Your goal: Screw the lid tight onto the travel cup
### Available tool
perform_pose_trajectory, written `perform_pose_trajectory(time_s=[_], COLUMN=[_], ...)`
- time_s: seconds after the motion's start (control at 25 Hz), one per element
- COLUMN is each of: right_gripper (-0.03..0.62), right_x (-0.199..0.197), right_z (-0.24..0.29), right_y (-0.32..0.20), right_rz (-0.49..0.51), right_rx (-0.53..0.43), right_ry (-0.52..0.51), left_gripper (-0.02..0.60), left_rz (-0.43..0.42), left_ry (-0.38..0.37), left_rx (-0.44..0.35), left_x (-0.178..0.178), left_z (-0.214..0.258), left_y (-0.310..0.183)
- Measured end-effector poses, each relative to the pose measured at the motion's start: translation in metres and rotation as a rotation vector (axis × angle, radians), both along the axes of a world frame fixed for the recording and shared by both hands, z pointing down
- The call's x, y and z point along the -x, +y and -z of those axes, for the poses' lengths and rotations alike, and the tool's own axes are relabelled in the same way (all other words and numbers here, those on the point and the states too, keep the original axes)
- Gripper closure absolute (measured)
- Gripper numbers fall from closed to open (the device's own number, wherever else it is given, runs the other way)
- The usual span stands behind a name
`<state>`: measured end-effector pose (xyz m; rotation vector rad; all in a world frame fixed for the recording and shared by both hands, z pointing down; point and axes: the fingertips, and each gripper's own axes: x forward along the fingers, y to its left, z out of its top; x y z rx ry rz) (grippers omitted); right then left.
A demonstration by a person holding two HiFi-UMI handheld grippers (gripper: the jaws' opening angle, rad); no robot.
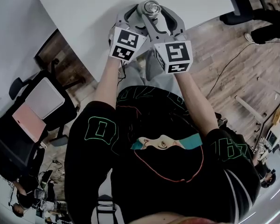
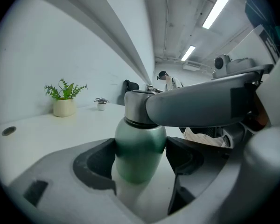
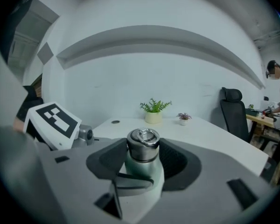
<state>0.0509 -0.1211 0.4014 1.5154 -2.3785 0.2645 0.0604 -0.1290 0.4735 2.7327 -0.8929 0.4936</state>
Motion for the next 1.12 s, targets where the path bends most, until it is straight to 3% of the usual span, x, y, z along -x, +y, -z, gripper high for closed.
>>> perform_pose_trajectory(time_s=[0.24,0.48,0.76,1.12], right_gripper=[0.366,0.335,0.329,0.353], right_x=[-0.003,-0.002,-0.017,0.004], right_z=[-0.002,0.007,0.016,0.006], right_y=[0.001,0.003,0.003,0.002], right_rz=[0.055,0.339,0.577,0.873], right_rx=[0.008,-0.006,0.057,0.101], right_ry=[-0.018,0.051,0.068,0.073], left_gripper=[0.233,0.233,0.233,0.233], left_rz=[0.000,-0.006,-0.012,-0.020], left_ry=[0.001,-0.003,-0.003,0.001], left_rx=[-0.001,0.003,0.001,0.004], left_x=[-0.001,-0.004,-0.004,0.003], left_z=[0.000,-0.001,0.002,-0.001], left_y=[0.001,0.000,0.002,0.002])
